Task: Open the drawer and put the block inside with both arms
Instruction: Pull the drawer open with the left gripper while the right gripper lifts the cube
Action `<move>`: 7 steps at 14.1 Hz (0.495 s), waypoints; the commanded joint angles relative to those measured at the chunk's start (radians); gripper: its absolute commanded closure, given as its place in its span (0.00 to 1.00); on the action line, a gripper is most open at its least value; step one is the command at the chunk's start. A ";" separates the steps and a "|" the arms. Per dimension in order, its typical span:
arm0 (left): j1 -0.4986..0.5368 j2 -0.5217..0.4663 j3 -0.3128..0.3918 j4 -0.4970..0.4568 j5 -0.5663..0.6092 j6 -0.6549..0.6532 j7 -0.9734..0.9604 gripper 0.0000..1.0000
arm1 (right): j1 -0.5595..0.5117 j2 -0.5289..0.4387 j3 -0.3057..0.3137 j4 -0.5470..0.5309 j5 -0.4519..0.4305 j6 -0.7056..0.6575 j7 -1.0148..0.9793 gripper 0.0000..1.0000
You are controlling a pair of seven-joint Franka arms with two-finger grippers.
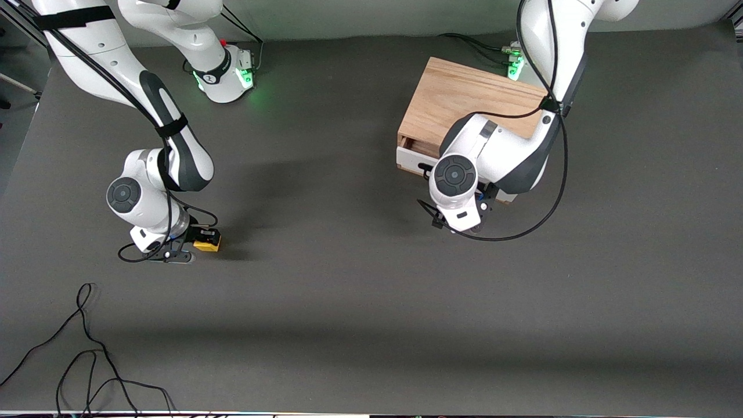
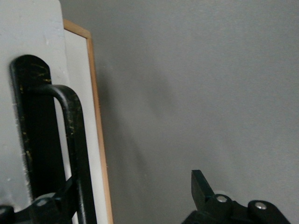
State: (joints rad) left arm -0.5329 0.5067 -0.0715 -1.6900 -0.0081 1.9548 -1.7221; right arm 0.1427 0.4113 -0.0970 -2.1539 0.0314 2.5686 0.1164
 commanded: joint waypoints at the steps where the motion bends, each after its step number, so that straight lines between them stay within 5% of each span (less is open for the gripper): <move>1: -0.002 0.070 0.004 0.104 0.016 -0.002 0.015 0.00 | 0.006 -0.025 -0.012 0.070 -0.015 -0.103 0.023 0.69; 7: 0.008 0.105 0.007 0.184 0.011 0.001 0.030 0.00 | 0.006 -0.032 -0.013 0.305 -0.015 -0.408 0.025 0.69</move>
State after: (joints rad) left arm -0.5306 0.5838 -0.0683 -1.5638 -0.0076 1.9528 -1.7042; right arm 0.1427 0.3788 -0.1060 -1.9271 0.0314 2.2515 0.1165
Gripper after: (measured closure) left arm 0.000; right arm 0.454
